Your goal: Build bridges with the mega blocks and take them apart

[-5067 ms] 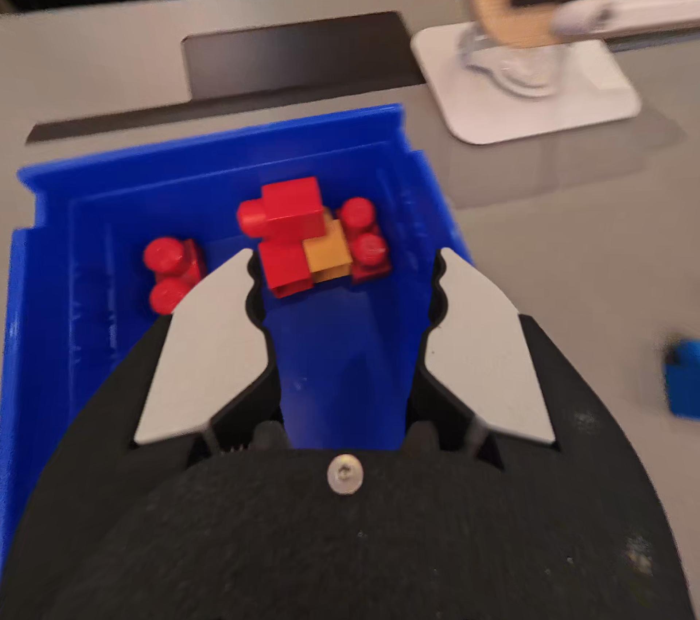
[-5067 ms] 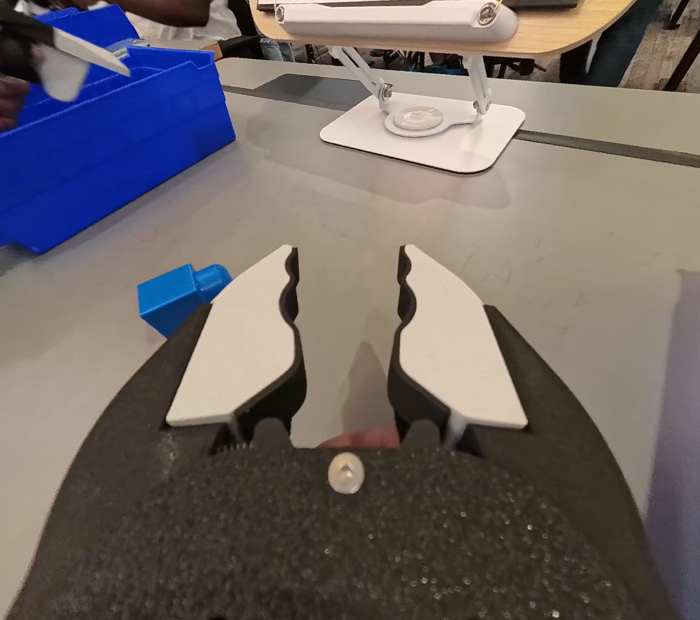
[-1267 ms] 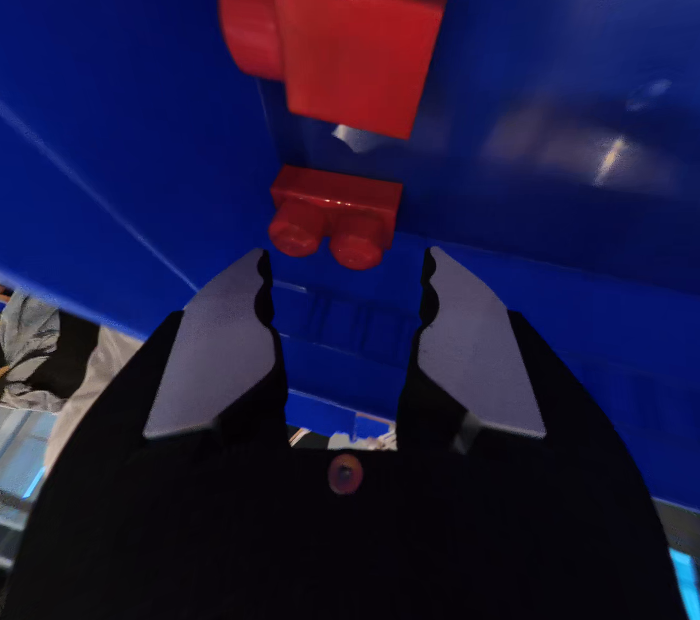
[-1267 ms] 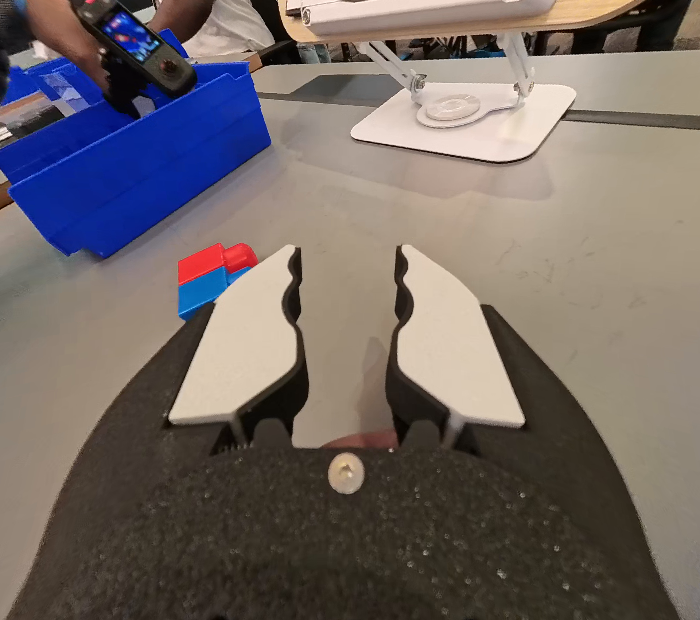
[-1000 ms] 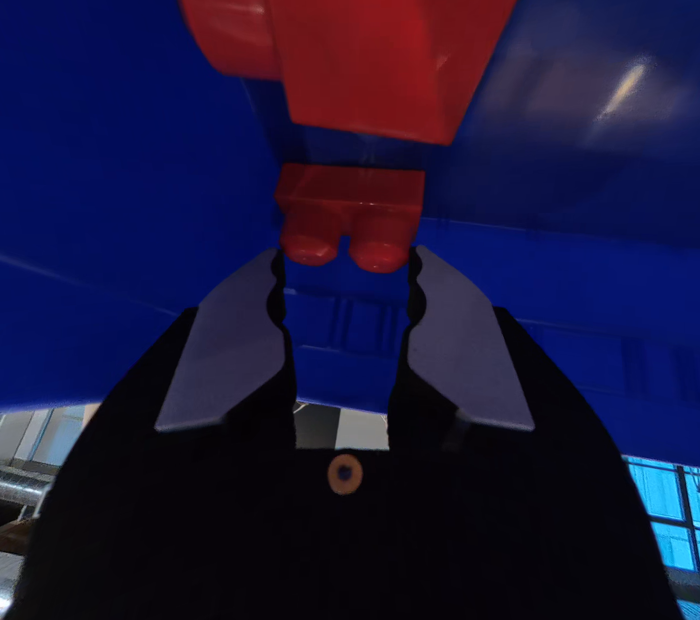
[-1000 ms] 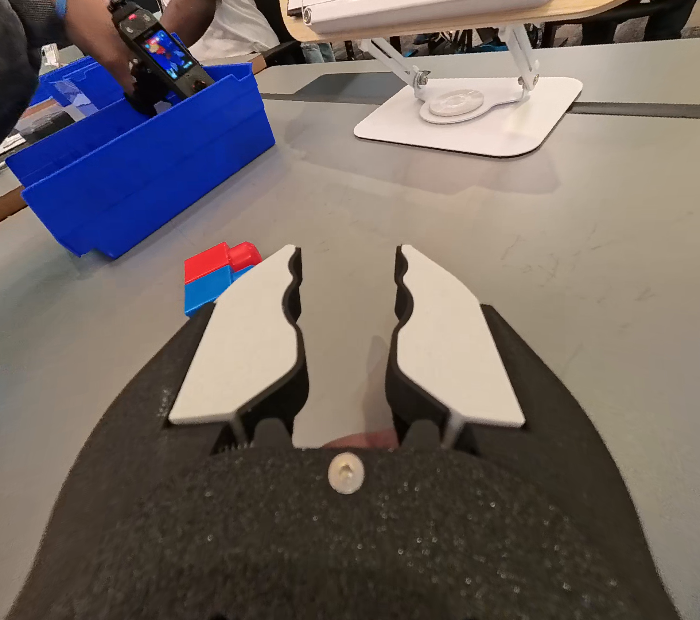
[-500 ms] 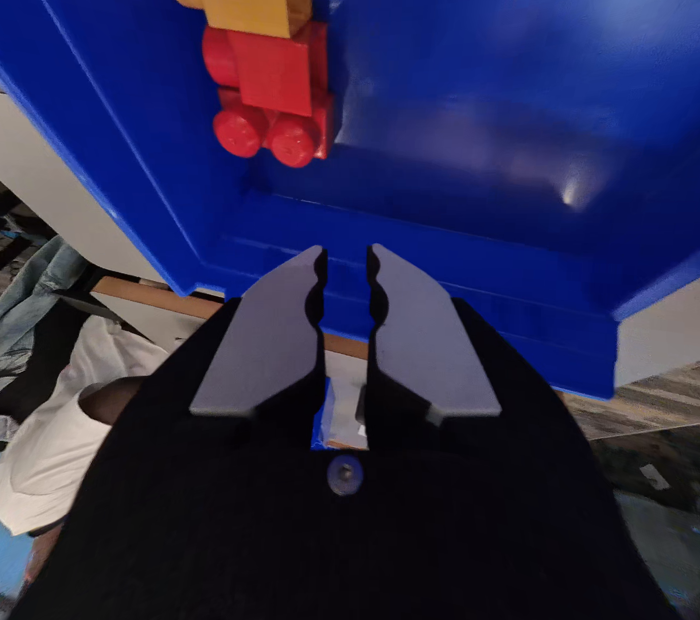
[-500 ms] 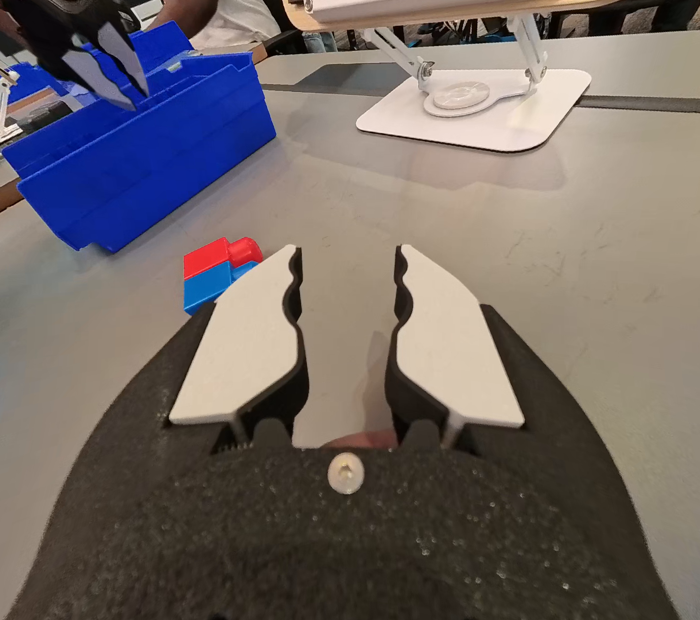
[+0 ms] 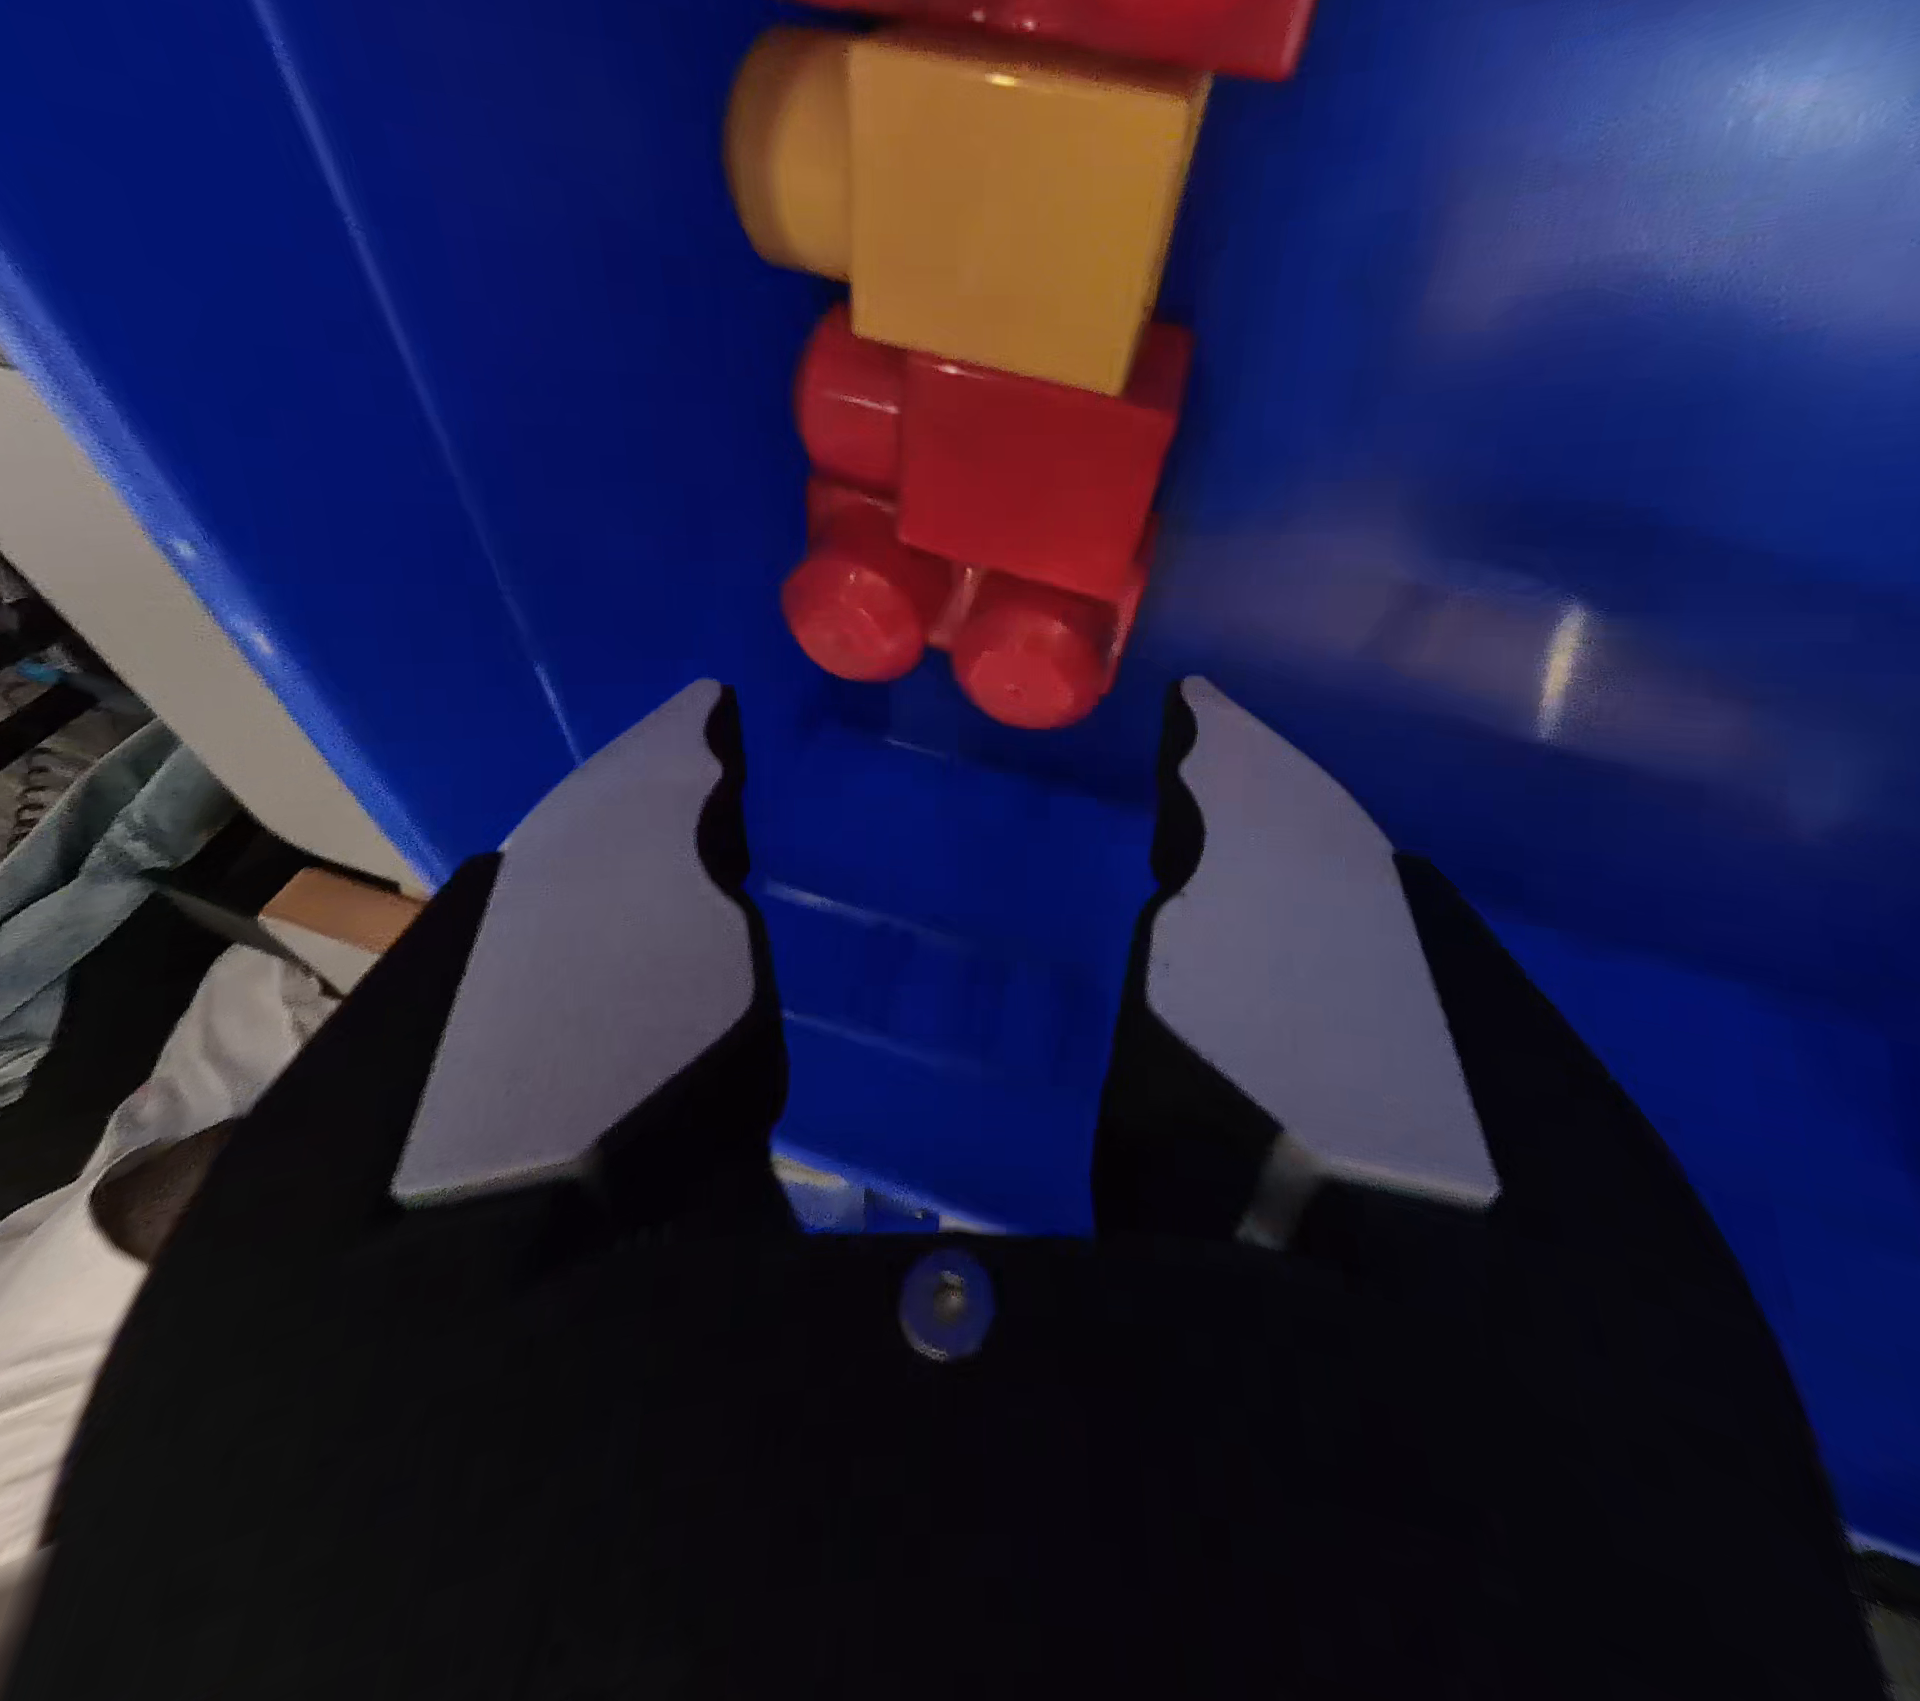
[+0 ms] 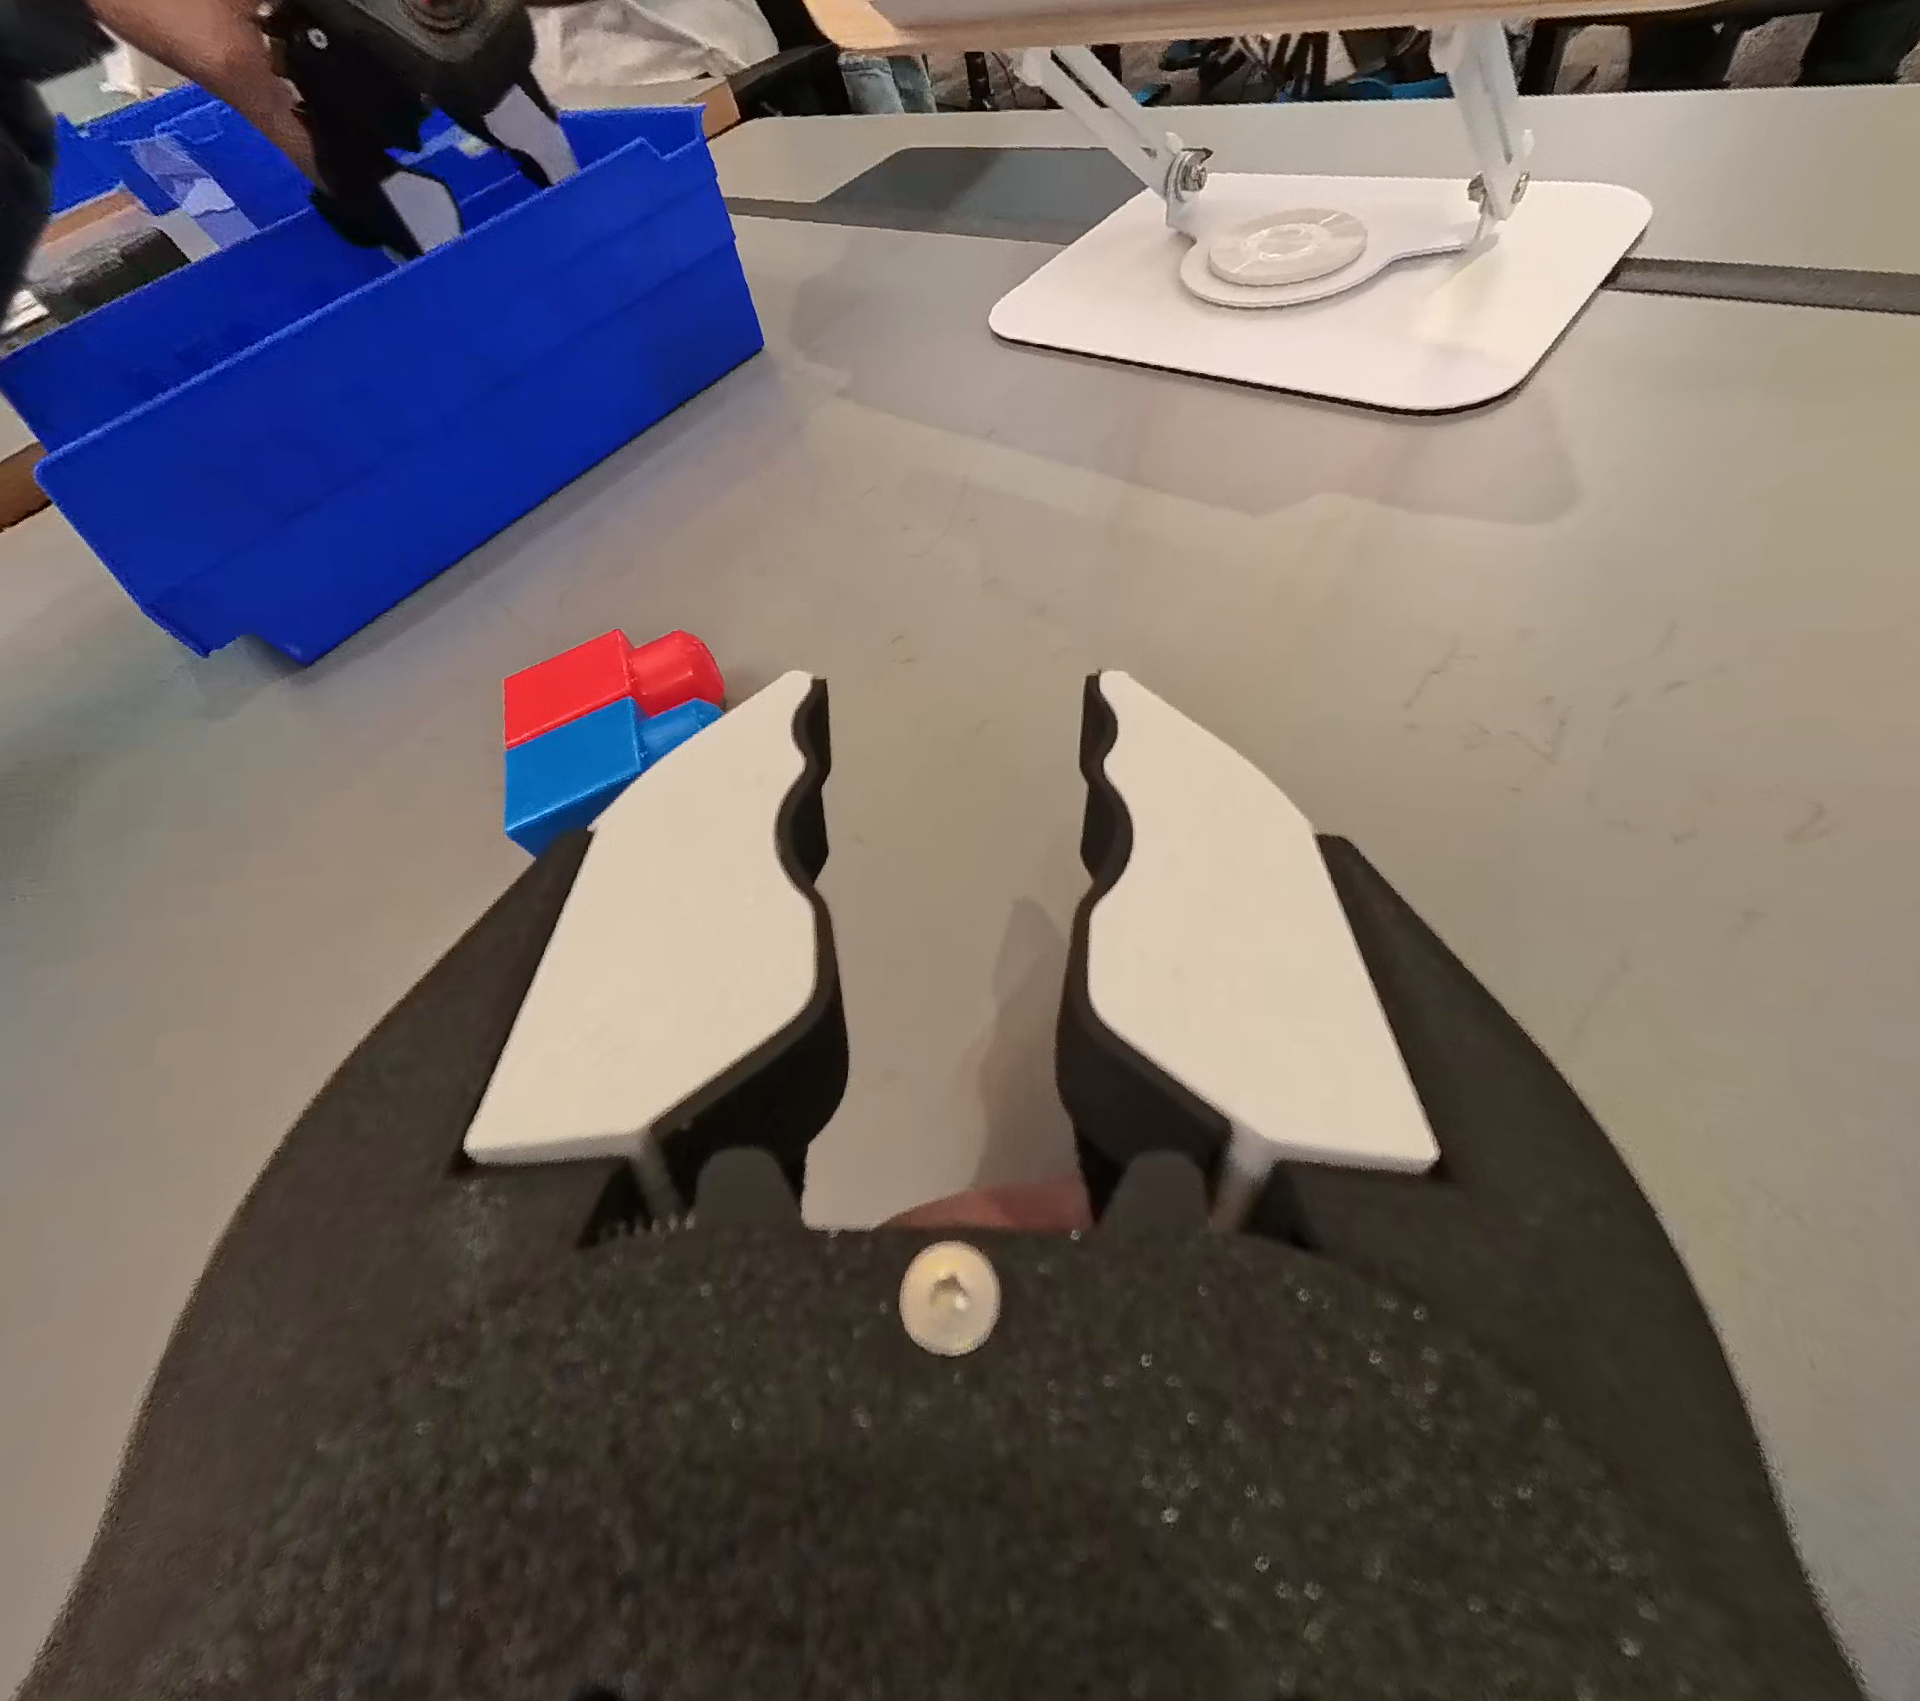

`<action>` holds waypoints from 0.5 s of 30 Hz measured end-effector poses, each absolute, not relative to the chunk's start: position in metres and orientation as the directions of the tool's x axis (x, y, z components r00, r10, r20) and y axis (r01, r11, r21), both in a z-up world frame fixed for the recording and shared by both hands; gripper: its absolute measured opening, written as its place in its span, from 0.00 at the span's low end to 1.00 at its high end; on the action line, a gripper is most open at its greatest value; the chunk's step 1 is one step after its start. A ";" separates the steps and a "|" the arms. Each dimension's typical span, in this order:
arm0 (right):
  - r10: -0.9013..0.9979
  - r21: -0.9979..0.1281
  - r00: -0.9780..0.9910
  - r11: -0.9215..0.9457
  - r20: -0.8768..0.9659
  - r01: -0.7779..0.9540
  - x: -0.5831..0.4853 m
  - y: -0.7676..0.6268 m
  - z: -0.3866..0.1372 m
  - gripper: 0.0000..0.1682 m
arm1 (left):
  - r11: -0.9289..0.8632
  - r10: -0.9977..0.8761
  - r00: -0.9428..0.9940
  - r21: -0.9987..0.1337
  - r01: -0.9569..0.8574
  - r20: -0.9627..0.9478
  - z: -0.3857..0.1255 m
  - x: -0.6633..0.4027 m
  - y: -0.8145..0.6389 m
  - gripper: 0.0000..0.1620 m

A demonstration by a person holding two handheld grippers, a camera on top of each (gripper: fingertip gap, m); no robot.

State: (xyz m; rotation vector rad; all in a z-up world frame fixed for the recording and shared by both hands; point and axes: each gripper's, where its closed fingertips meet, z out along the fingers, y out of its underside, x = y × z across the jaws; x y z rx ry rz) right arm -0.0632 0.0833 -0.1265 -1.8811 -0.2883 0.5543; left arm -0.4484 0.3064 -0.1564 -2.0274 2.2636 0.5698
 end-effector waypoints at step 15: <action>0.452 -0.914 0.841 -0.389 -0.298 -0.115 -0.061 0.084 -0.126 0.27 | 0.128 -0.955 -0.187 0.249 -0.960 -0.229 -0.129 -0.452 0.273 0.44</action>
